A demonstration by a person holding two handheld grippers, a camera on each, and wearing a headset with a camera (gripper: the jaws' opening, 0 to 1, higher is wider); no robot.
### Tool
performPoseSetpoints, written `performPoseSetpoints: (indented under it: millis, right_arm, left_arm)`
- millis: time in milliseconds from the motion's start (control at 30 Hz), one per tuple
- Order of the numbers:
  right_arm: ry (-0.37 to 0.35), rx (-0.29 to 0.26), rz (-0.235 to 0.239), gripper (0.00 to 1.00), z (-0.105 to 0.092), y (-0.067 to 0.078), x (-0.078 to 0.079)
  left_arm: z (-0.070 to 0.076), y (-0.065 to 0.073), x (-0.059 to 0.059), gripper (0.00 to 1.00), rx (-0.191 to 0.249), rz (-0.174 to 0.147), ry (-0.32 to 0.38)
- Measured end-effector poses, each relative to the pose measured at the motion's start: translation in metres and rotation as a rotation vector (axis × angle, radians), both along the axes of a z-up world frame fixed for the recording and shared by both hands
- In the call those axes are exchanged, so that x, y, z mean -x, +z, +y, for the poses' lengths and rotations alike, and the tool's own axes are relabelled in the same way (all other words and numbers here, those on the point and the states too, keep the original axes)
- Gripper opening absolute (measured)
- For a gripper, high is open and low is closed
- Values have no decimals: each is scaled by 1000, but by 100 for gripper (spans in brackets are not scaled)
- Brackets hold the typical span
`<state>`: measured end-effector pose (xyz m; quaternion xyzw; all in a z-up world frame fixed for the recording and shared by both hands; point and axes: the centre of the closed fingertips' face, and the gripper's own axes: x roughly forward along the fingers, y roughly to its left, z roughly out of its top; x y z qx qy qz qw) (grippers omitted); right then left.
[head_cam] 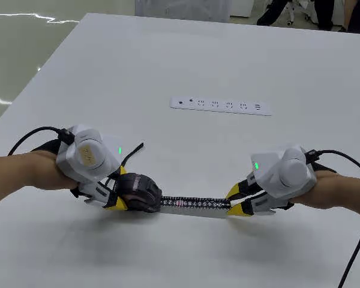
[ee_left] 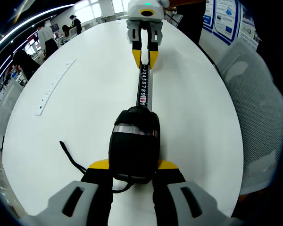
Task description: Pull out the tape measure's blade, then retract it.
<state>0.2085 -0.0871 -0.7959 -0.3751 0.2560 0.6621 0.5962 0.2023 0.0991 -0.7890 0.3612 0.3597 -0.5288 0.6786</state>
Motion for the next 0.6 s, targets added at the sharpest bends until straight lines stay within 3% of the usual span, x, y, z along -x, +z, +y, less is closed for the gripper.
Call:
performPoseSetpoints:
  millis: [600]
  right_arm:
    - [-8, 5, 0, 11, -6, 0, 1]
  left_arm:
    - [0, 0, 1, 27, 1, 0, 2]
